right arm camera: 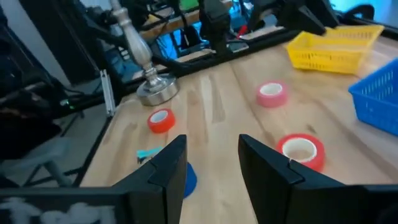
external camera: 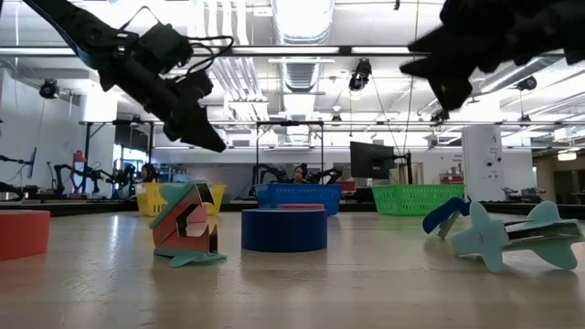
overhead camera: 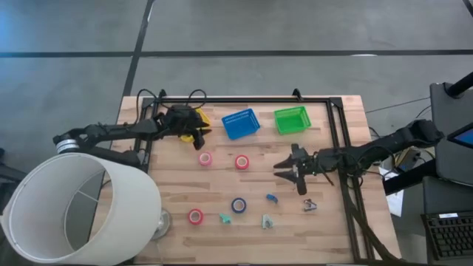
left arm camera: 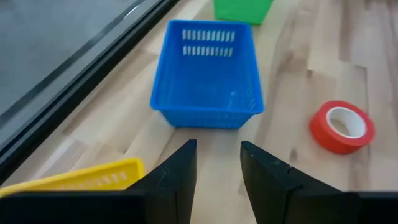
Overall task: Pick and place Stapler, Stapler remover, tape
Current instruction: Put the blue stapler into the yellow basket
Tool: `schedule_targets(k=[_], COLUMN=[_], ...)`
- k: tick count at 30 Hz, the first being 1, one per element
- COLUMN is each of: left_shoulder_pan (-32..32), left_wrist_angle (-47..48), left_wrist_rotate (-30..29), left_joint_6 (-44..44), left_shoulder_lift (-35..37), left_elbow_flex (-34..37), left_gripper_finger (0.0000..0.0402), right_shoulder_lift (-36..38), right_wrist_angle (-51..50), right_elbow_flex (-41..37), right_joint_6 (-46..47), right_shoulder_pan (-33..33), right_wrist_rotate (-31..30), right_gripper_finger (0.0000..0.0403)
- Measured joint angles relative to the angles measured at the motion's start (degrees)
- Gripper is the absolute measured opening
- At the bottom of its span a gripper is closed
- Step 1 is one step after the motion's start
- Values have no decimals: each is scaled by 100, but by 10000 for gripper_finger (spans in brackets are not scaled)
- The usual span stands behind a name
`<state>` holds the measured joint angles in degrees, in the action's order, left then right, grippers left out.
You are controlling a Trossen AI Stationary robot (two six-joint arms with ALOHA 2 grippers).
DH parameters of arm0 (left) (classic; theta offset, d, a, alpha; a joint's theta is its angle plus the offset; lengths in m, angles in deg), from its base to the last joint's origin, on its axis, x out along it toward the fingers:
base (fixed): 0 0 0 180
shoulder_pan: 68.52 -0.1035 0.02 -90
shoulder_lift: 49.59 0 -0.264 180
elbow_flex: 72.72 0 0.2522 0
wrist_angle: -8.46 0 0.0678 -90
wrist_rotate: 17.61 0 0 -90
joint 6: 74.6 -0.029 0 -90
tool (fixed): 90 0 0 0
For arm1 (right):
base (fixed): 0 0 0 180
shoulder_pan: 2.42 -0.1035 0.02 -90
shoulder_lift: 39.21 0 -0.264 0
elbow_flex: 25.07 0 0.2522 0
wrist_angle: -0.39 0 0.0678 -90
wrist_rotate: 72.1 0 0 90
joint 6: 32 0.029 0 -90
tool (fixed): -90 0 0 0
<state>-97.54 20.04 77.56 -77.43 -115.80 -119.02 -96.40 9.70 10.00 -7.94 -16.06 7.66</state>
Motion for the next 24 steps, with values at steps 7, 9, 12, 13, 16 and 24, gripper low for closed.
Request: schedule_targets(k=[7,9,12,13,16,24], left_shoulder_pan=[320,407,503,523,550,554], left_wrist_angle=[-307,-408,-381,-368,-338,-332], left_wrist_rotate=[0,-2,0,0,-2,-7], left_joint_6=[132,147,142,142,140,33], left_shoulder_lift=[2,4,4,4,4,4], left_elbow_flex=[2,4,6,5,7,11], left_gripper_finger=[126,126,126,126,126,126], right_shoulder_lift=[-961,-1239,-1704,-1878,-2378,-3432], right_wrist_angle=[-704,-1459,-2647,-2955,-3626,-5352], right_elbow_flex=[946,1289,1805,1960,2418,3459], right_joint_6=[-98,70,417,577,973,2003], right_shoulder_pan=[-265,-277,-372,-420,-601,-889], right_wrist_rotate=[-191,-193,-179,-176,-171,-148], right_gripper_finger=[137,136,133,132,133,139])
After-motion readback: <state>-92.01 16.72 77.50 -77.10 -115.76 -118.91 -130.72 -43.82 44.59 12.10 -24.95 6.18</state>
